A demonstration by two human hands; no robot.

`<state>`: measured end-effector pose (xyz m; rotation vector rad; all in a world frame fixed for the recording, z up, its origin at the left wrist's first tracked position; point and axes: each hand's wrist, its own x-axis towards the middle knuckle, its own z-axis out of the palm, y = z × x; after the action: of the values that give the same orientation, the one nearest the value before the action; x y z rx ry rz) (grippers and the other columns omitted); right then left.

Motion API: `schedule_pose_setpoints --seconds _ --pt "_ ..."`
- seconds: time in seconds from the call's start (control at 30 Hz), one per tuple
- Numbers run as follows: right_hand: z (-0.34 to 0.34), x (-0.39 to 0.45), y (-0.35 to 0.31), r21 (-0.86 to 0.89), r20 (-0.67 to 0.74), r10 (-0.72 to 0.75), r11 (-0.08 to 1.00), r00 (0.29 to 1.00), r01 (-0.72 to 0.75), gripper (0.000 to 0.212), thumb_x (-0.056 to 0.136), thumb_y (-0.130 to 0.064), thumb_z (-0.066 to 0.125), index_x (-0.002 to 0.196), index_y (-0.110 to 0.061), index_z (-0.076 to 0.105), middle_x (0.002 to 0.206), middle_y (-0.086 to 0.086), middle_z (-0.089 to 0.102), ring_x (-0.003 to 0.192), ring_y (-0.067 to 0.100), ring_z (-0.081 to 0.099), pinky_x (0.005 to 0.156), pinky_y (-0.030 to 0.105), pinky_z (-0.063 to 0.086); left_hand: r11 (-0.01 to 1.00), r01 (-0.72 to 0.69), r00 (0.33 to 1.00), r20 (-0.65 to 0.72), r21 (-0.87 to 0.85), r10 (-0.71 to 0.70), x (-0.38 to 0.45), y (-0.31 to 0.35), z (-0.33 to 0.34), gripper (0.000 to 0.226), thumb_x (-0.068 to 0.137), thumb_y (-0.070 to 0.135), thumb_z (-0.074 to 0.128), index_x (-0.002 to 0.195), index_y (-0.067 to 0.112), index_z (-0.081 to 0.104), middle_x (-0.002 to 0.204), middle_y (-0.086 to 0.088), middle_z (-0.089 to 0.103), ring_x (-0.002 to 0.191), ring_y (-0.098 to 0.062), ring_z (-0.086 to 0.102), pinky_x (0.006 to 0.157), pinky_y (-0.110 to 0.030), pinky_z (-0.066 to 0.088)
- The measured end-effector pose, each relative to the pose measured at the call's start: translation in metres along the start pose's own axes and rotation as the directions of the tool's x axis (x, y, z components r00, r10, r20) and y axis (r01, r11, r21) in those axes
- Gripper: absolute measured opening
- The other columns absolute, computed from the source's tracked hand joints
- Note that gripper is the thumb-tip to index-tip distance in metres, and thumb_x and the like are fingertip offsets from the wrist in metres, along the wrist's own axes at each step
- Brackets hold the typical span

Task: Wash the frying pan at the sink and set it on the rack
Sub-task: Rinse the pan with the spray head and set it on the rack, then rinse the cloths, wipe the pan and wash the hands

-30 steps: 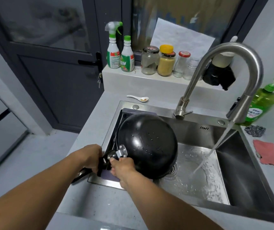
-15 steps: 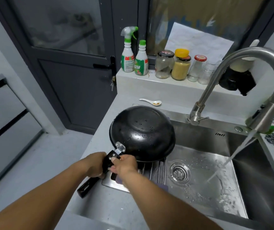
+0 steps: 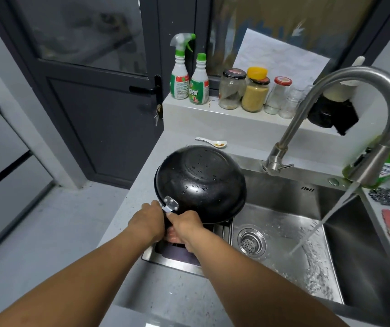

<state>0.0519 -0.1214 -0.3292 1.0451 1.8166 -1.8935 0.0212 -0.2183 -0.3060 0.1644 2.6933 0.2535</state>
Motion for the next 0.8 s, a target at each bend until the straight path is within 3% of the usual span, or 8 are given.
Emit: schedule_pose_setpoints --seconds 0.1,0.17,0.23,0.3,0.43,0.6,0.7,0.8 --pt "-0.010 -0.003 -0.002 -0.052 -0.038 -0.021 0.998 0.999 0.019 0.045 0.088 -0.042 0.067 0.103 0.001 0.067 0.096 0.022 0.073 0.082 0.037 0.074 0.070 0.044 0.064 0.998 0.009 0.996 -0.092 0.054 -0.004 -0.009 0.013 -0.007 0.044 0.087 0.022 0.065 0.122 0.014 0.038 0.124 -0.010 0.042 0.109 -0.030 0.059 0.077 -0.035 0.045" --pt "-0.023 -0.011 -0.005 -0.039 -0.057 -0.034 0.999 0.998 0.032 0.040 0.093 -0.040 0.062 0.098 -0.001 0.067 0.087 0.017 0.070 0.072 0.030 0.070 0.065 0.038 0.063 0.996 -0.047 0.979 -0.194 0.080 0.061 -0.018 0.024 -0.015 0.040 0.090 0.022 0.059 0.122 0.014 0.037 0.124 -0.010 0.041 0.109 -0.029 0.055 0.082 -0.036 0.047" --pt "-0.047 -0.021 -0.008 0.063 -0.058 -0.043 0.997 0.997 0.046 0.031 0.100 -0.033 0.056 0.088 -0.006 0.065 0.081 0.014 0.065 0.065 0.025 0.064 0.060 0.035 0.062 0.983 -0.185 0.940 -0.290 0.003 0.178 -0.023 0.046 -0.023 0.035 0.090 0.018 0.055 0.120 0.014 0.039 0.121 -0.010 0.042 0.108 -0.030 0.052 0.085 -0.039 0.047" --pt "-0.074 -0.036 -0.008 0.163 -0.048 -0.037 0.986 0.998 0.044 0.031 0.104 -0.031 0.050 0.088 -0.007 0.062 0.080 0.013 0.062 0.067 0.023 0.063 0.067 0.036 0.062 0.929 -0.325 0.910 -0.326 -0.177 0.256 -0.027 0.071 -0.027 0.033 0.090 0.017 0.056 0.120 0.014 0.044 0.121 -0.010 0.047 0.111 -0.032 0.053 0.088 -0.041 0.047" --pt "-0.153 -0.060 -0.010 0.293 -0.225 -0.009 0.953 0.974 0.077 0.037 0.107 -0.031 0.042 0.086 -0.008 0.061 0.080 0.012 0.063 0.067 0.020 0.061 0.066 0.033 0.058 0.771 -0.448 0.893 -0.198 -0.453 0.403 -0.031 0.149 -0.025 0.033 0.095 0.026 0.061 0.126 0.015 0.055 0.118 -0.008 0.065 0.112 -0.028 0.061 0.094 -0.034 0.047" --pt "-0.260 -0.082 -0.001 0.361 -0.496 0.027 0.915 0.868 0.178 0.033 0.106 -0.028 0.044 0.098 -0.003 0.065 0.082 0.013 0.066 0.068 0.021 0.062 0.058 0.029 0.058 0.584 -0.344 0.859 0.003 -0.736 0.511 -0.045 0.244 -0.002 0.014 0.093 0.030 0.066 0.100 0.018 0.064 0.101 -0.011 0.073 0.085 -0.025 0.070 0.088 -0.045 0.058" --pt "-0.306 -0.082 0.000 0.453 -0.555 0.080 0.864 0.828 0.220 0.026 0.106 -0.022 0.043 0.091 -0.008 0.060 0.071 0.008 0.058 0.058 0.016 0.055 0.050 0.025 0.055 0.520 -0.334 0.860 -0.028 -0.786 0.510 -0.047 0.282 0.005 0.022 0.090 0.034 0.070 0.106 0.018 0.065 0.096 -0.004 0.072 0.083 -0.021 0.070 0.087 -0.041 0.058" --pt "-0.339 -0.076 -0.006 0.538 -0.563 0.144 0.812 0.814 0.228 0.027 0.107 -0.020 0.043 0.092 -0.006 0.060 0.079 0.009 0.056 0.066 0.017 0.056 0.047 0.025 0.055 0.421 -0.387 0.850 -0.140 -0.821 0.508 -0.047 0.313 -0.005 0.026 0.091 0.031 0.071 0.111 0.015 0.066 0.084 0.000 0.070 0.069 -0.013 0.064 0.078 -0.038 0.057"
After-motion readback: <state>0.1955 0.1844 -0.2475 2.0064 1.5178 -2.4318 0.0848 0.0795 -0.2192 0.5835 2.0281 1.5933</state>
